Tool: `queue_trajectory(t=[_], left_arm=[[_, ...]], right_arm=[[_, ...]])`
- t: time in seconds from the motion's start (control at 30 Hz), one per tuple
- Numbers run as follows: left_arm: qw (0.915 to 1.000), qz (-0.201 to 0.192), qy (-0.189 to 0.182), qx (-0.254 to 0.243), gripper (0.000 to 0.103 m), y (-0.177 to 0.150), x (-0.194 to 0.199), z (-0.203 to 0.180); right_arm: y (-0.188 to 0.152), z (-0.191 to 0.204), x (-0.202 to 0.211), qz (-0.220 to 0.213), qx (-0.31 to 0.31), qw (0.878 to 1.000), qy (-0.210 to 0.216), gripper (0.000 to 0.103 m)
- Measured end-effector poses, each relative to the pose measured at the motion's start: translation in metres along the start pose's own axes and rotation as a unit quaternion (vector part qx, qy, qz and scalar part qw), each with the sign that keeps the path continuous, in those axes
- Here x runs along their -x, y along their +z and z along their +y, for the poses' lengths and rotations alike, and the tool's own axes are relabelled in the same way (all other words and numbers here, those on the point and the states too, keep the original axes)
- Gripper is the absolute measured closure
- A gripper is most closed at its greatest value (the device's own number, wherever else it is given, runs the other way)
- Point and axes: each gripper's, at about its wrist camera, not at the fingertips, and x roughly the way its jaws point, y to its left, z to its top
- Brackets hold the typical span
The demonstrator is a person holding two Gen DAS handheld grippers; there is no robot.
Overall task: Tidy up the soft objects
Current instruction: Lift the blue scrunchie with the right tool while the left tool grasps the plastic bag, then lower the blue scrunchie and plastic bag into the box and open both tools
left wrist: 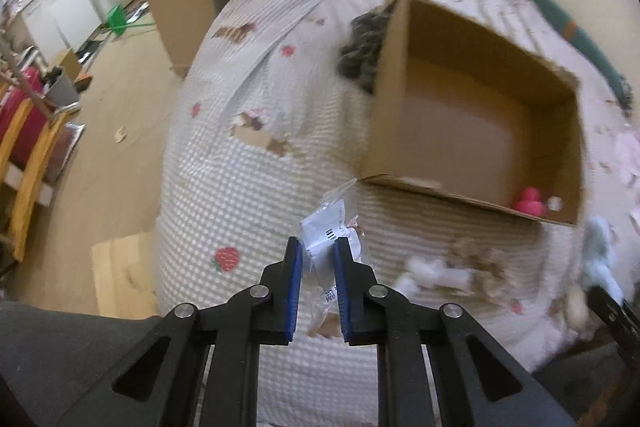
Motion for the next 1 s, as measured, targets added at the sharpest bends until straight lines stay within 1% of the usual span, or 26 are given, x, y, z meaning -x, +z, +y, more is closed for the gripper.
queue_trajectory(t=[0.17, 0.37, 0.5, 0.6, 0.77, 1.0], left_arm=[[0.9993, -0.031, -0.015, -0.013, 0.089, 0.0, 0.033, -0.008], [0.9973, -0.063, -0.032, -0.02, 0.09, 0.021, 0.059, -0.016], [0.9945, -0.092, -0.035, -0.034, 0.09, 0.037, 0.076, -0.025], [0.9926, -0.106, -0.038, -0.045, 0.09, 0.046, 0.084, -0.032], [0.9916, -0.11, -0.044, -0.051, 0.091, 0.06, 0.087, -0.043], [0.9908, -0.111, -0.045, -0.063, 0.091, 0.078, 0.076, -0.056]], right_arm=[[-0.001, 0.004, 0.019, -0.029, 0.001, 0.999, 0.017, 0.071], [0.007, 0.011, 0.038, -0.061, -0.002, 0.998, 0.03, 0.071], [0.018, 0.013, 0.046, -0.075, -0.001, 0.996, 0.037, 0.071], [0.028, 0.017, 0.051, -0.084, 0.005, 0.996, 0.038, 0.071], [0.046, 0.026, 0.06, -0.101, 0.017, 0.994, 0.037, 0.071], [0.072, 0.031, 0.067, -0.122, 0.034, 0.992, 0.025, 0.071]])
